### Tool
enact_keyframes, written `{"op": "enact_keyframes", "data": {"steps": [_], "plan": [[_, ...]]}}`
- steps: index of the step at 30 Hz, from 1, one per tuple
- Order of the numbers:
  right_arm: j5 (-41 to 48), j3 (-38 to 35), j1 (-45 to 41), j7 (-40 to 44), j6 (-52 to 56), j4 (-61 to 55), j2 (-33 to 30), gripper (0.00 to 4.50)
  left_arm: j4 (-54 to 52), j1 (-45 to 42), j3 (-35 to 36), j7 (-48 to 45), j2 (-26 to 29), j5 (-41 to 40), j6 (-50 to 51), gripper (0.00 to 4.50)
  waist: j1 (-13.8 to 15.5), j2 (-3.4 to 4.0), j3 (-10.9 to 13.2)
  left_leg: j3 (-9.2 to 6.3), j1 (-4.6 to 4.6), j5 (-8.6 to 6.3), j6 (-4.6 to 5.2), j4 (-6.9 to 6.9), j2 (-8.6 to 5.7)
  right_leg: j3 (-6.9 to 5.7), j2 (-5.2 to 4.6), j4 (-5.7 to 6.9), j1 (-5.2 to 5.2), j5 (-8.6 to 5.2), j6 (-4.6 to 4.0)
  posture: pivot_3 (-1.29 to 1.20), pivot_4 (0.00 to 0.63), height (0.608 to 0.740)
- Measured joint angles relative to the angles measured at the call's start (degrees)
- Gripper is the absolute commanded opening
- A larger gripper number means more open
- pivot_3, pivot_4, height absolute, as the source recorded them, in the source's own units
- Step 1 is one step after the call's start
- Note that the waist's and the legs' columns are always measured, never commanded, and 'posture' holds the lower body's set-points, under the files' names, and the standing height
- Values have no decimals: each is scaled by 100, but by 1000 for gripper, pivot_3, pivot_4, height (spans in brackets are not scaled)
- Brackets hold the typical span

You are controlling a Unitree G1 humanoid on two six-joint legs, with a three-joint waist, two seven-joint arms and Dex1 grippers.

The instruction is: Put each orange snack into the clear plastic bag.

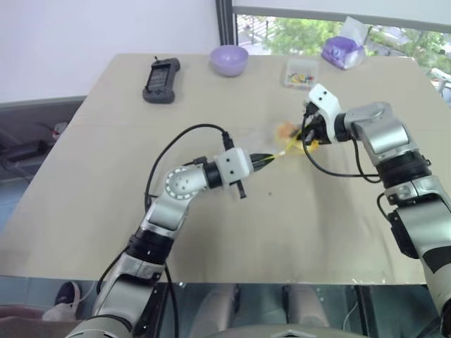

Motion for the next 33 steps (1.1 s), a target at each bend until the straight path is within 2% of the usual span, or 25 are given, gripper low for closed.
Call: {"op": "enact_keyframes", "data": {"steps": [2,5,9,10,12,14,16,18,22,26,31,33], "plan": [[118,-74,6,4,114,-109,64,1,14,-27,0,2,-12,0,-7,0,-21,0,0,1,-1,0,0,-1,0,0,0,-1,-1,0,0,0,150,740],[69,-238,14,-513,104,-17,236,1,30,-93,0,7,-37,0,-27,0,-14,1,-1,-1,0,0,0,2,-1,-2,0,4,-1,0,0,0,150,740],[410,-462,229,-570,536,-352,473,1,39,-99,0,12,-86,1,-28,0,-24,1,0,0,-1,0,0,2,0,0,0,4,-1,0,0,0,150,740],[402,-495,231,-715,511,-351,540,939,39,-105,0,16,-119,0,-28,0,-25,1,-1,-1,-1,0,0,2,-1,-1,-1,5,-1,0,0,0,150,740],[415,-668,246,-941,386,-370,640,1723,44,-116,1,32,-161,-1,-28,0,-16,1,-1,-2,-1,0,0,2,-1,-2,0,5,-1,0,0,0,150,740],[501,-784,364,-1001,398,-570,655,2870,52,-136,3,56,-195,-4,-28,0,-6,1,-1,-3,-1,0,0,2,0,-3,0,4,-1,0,0,0,150,740],[580,-801,501,-1000,484,-776,650,3723,77,-160,8,78,-232,-10,-27,0,-4,1,-1,-2,-1,0,0,3,-1,-3,-2,3,0,0,0,0,150,740],[662,-795,642,-870,586,-973,500,3723,95,-176,11,100,-262,-32,-27,0,9,1,-1,-3,-1,0,0,4,-3,-3,-3,4,0,0,0,0,150,740],[956,-799,872,-134,666,-1546,-312,3723,190,-200,83,219,-273,-54,-6,0,10,1,0,-2,-3,0,1,5,-5,-5,-4,2,1,0,0,0,150,740],[1123,-922,920,237,665,-1666,-802,3723,240,-227,143,272,-277,-53,18,0,-18,1,0,0,-1,0,1,4,-4,-4,3,5,1,0,0,0,150,740],[1193,-1006,1285,439,422,-1740,-1132,3723,278,-238,179,303,-287,-53,23,0,11,0,0,1,-2,0,1,4,-3,-4,-3,2,3,0,0,0,150,740],[1098,-1003,1443,458,9,-1743,-1190,3723,285,-238,181,305,-298,-53,25,0,11,0,0,3,-2,0,1,5,-4,-2,-5,2,3,0,0,0,150,740]]}}
